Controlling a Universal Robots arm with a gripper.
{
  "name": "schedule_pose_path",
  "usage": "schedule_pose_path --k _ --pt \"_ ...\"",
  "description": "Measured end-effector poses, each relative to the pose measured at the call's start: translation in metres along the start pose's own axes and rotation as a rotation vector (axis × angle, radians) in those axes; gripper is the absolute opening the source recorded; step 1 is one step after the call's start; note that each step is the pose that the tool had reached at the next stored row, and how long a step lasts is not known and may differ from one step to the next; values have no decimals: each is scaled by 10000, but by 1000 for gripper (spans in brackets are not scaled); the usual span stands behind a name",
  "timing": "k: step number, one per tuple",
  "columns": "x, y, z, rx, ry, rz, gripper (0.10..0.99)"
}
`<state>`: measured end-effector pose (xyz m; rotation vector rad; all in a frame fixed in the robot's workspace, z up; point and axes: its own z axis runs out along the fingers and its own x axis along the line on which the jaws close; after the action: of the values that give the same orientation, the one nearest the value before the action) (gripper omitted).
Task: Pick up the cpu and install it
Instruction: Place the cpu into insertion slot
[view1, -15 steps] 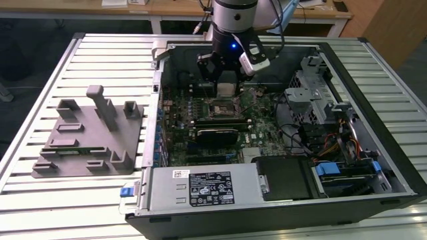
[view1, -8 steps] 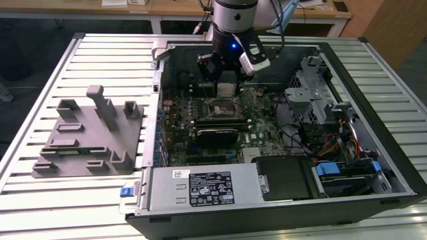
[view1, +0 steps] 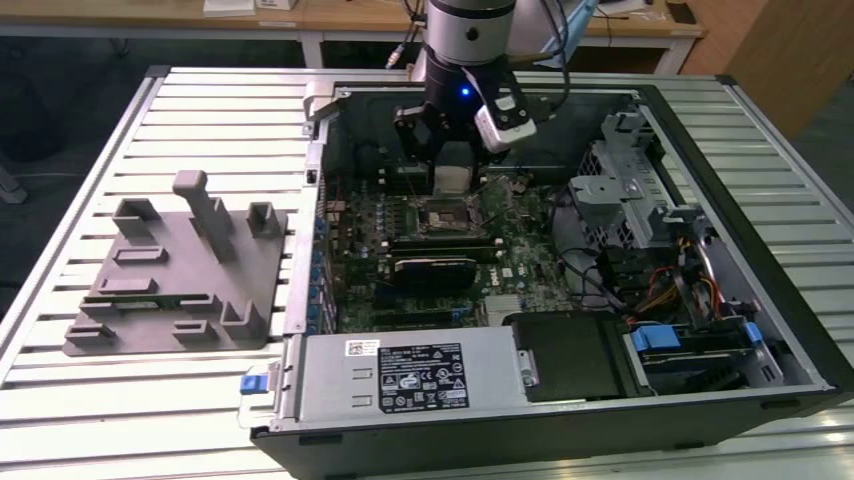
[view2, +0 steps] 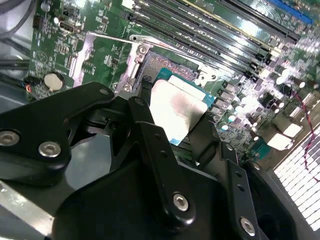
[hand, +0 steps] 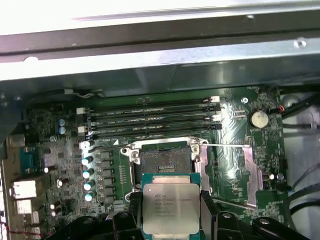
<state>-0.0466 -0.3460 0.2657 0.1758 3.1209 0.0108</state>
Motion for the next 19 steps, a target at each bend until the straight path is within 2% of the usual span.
schedule_pose_path --k 19 --pt "0 0 9 47 -25 3111 545"
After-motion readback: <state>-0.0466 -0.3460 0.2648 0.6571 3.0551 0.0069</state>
